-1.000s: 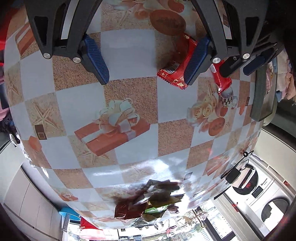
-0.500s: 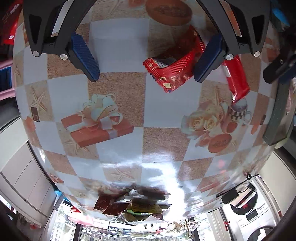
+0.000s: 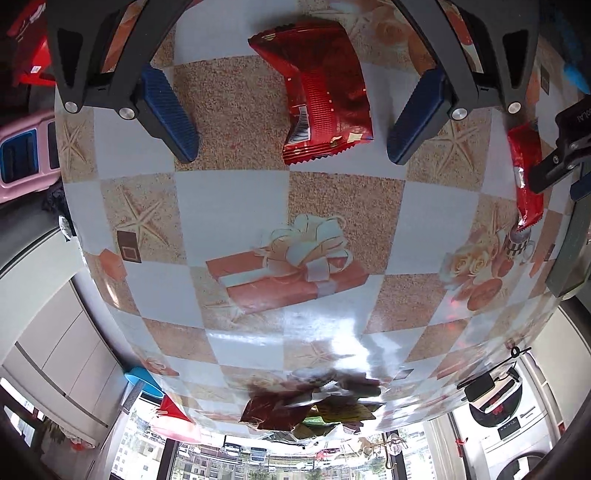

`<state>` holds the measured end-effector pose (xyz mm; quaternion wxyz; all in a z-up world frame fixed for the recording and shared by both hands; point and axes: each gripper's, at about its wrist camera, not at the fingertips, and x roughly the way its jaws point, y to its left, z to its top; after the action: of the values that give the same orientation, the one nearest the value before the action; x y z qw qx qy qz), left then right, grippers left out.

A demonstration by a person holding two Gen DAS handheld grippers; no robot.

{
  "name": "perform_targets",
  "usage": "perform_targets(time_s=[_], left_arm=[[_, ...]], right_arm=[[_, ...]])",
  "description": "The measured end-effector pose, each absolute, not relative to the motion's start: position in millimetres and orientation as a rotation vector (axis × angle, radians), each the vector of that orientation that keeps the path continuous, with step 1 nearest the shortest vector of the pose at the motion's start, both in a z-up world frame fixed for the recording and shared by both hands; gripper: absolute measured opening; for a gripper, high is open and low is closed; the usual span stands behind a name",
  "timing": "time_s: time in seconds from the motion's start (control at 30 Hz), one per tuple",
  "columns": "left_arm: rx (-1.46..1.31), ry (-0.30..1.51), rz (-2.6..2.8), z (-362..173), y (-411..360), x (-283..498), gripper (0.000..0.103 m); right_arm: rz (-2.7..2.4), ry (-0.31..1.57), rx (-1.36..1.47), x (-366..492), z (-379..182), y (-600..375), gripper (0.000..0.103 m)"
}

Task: Organize snacks
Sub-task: 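Move both grippers back over the two red snack packs, then grasp the long red bar with the left gripper while the right grasps the red pack, then carry the long red bar and red pack over the grey tray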

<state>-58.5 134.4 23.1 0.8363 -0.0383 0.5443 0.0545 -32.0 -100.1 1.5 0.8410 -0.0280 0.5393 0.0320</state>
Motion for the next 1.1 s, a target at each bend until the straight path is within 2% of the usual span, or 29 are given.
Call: perform_targets(time_s=[0.2,0.37,0.6,0.63,0.67,0.73,0.83,0.9,0.93,1.1], left_arm=[[-0.105,1.194,0.09,23.7,122.5,-57.1,0.1],[-0.107,1.268,0.094,3.0,110.7,-46.5,0.1],[-0.061,1.233,0.088,1.0,97.7,-46.2,0.1],[-0.061,1.23,0.079,1.5,98.0,-46.3,0.099],[-0.056,1.226,0.071,2.2,97.5,-47.2,0.097],[-0.047,1.22,0.054,4.8,96.9,-49.2,0.09],[-0.034,1.2,0.025,11.5,96.9,-51.8,0.065],[-0.03,1.187,-0.005,15.2,97.3,-52.9,0.031],[-0.038,1.186,-0.021,16.9,98.1,-53.2,0.026],[-0.125,1.182,-0.076,18.9,110.0,-60.8,0.024]], right_arm=[[0.109,1.138,-0.07,-28.6,2.6,-99.9,0.102],[0.162,1.162,0.039,-33.7,10.8,-113.7,0.102],[0.197,1.201,-0.083,-43.0,4.9,-102.2,0.102],[0.2,1.201,-0.101,-44.4,5.0,-99.3,0.096],[0.191,1.191,-0.13,-46.3,6.1,-96.5,0.091],[0.212,1.176,-0.145,-50.9,10.9,-91.8,0.066],[0.225,1.169,-0.14,-54.8,15.5,-90.5,0.039],[0.238,1.173,-0.114,-56.0,16.3,-92.6,0.039],[0.246,1.176,-0.098,-56.7,16.9,-93.3,0.039],[0.307,1.184,-0.019,-63.0,21.4,-88.8,0.038]])
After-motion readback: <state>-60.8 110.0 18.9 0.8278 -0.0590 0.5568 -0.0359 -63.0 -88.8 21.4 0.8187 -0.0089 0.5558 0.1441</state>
